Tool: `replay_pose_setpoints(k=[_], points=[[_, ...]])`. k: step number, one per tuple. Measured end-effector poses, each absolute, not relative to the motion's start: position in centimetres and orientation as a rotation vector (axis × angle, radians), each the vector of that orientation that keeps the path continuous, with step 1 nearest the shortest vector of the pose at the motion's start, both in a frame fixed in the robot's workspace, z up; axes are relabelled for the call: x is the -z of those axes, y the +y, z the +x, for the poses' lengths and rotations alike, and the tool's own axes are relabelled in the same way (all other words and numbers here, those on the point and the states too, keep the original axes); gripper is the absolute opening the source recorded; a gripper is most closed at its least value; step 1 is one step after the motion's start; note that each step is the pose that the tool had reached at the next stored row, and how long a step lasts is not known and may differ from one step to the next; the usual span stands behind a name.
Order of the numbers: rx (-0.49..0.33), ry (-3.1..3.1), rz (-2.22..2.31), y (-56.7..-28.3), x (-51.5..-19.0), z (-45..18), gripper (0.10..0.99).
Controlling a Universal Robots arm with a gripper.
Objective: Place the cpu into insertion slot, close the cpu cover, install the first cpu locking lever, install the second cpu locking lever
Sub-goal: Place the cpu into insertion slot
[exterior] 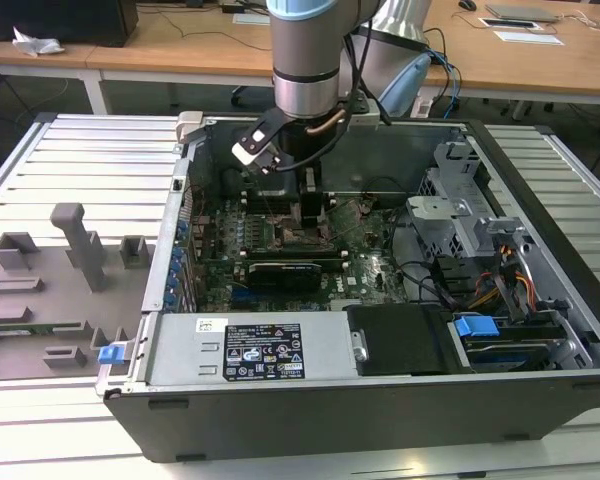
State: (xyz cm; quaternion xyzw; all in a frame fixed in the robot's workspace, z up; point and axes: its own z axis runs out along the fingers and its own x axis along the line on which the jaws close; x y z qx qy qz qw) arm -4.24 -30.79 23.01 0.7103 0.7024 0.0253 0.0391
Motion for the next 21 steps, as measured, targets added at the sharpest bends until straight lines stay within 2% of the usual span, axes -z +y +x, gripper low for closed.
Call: replay_pose_setpoints(k=[21], points=[[-0.065, 2.148, 2.171, -31.14, -22.0, -4.74, 0.541]])
